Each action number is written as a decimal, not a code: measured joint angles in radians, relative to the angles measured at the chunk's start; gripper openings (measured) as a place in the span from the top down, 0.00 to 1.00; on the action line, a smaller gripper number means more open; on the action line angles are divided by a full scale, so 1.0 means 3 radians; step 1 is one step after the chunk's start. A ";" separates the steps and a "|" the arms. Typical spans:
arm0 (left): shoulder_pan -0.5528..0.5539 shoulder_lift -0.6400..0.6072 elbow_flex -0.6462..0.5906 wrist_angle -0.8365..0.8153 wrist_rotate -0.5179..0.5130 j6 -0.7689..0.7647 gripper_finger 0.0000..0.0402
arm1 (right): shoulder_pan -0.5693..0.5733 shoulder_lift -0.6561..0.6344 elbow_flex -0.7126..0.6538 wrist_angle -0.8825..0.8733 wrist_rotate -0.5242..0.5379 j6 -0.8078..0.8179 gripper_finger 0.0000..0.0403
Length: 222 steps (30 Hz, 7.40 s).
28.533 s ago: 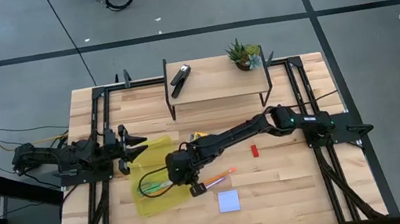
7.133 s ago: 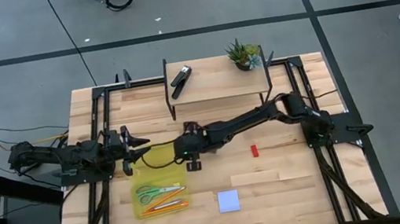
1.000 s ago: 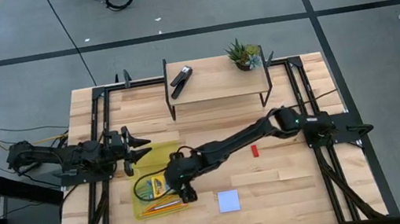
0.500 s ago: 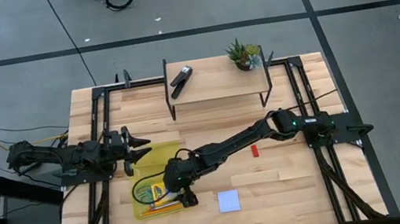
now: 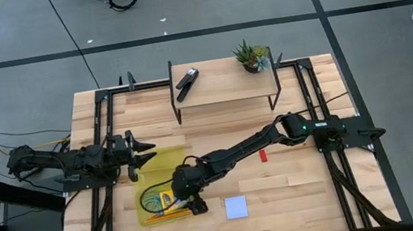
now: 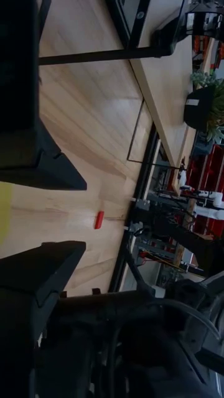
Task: Pack school essentials
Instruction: Put the yellow crayon box into the yellow supply box, then put the red eraser into the yellow supply box
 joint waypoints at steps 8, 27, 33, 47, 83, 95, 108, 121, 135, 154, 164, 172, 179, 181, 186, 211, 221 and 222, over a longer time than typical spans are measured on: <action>0.0000 0.0000 0.0001 0.0000 0.0001 0.0000 0.63 | -0.0001 -0.0001 -0.0025 -0.0010 0.0000 -0.0013 0.17; 0.0001 0.0000 0.0001 0.0000 0.0001 0.0000 0.64 | -0.0008 -0.0001 -0.0025 -0.0007 0.0038 -0.0011 0.12; 0.0000 0.0000 0.0001 0.0000 0.0000 -0.0002 0.63 | -0.0012 -0.0001 -0.0025 -0.0006 0.0038 -0.0010 0.11; 0.0000 0.0000 0.0003 0.0000 0.0000 0.0000 0.63 | -0.0018 -0.0001 -0.0024 -0.0006 0.0121 -0.0001 0.01; 0.0001 0.0000 0.0004 0.0001 0.0001 -0.0002 0.64 | 0.0090 -0.0761 -0.0789 -0.2033 0.1176 0.0779 0.11; 0.0001 0.0000 0.0004 0.0000 0.0001 -0.0002 0.63 | 0.0055 -0.2167 -0.2727 -0.1309 0.1341 0.2402 0.12; 0.0001 0.0000 0.0004 0.0000 0.0001 -0.0001 0.62 | 0.0074 -0.2581 -0.3508 -0.1283 0.1165 0.3743 0.12; 0.0001 0.0000 0.0003 0.0000 0.0001 0.0000 0.64 | 0.0074 -0.2501 -0.3508 -0.1262 0.0974 0.3906 0.12; 0.0001 0.0000 0.0003 -0.0001 0.0001 -0.0002 0.63 | 0.0072 -0.2501 -0.3621 -0.1153 0.0995 0.3977 0.12; 0.0001 0.0000 0.0001 0.0000 0.0001 -0.0003 0.64 | 0.0071 -0.2506 -0.3791 -0.0957 0.0963 0.4103 0.30; 0.0001 0.0000 0.0001 -0.0001 0.0001 0.0000 0.62 | 0.0072 -0.2506 -0.3793 -0.0961 0.0958 0.4077 0.44; 0.0001 0.0000 0.0001 0.0000 0.0001 0.0000 0.63 | 0.0071 -0.2506 -0.3793 -0.0961 0.0916 0.4051 0.57; 0.0000 0.0000 0.0001 0.0000 0.0000 -0.0002 0.62 | 0.0072 -0.2505 -0.3793 -0.0959 0.0895 0.4022 0.73; 0.0001 0.0000 0.0001 0.0000 0.0001 -0.0001 0.62 | 0.0072 -0.2505 -0.3793 -0.0952 0.0896 0.4001 0.78; 0.0001 0.0000 0.0001 -0.0001 0.0001 -0.0002 0.63 | 0.0074 -0.2510 -0.3793 -0.0931 0.0895 0.3954 0.85; 0.0001 0.0000 0.0001 -0.0001 0.0000 0.0000 0.63 | 0.0086 -0.2493 -0.3049 -0.0613 0.1087 0.2995 0.85; 0.0000 0.0000 0.0001 -0.0001 0.0001 -0.0003 0.63 | 0.0090 -0.2496 -0.2893 0.0441 0.1101 0.2119 0.85; 0.0001 0.0000 0.0001 -0.0001 0.0000 -0.0001 0.64 | 0.0089 -0.2496 -0.2892 0.0512 0.1101 0.2065 0.85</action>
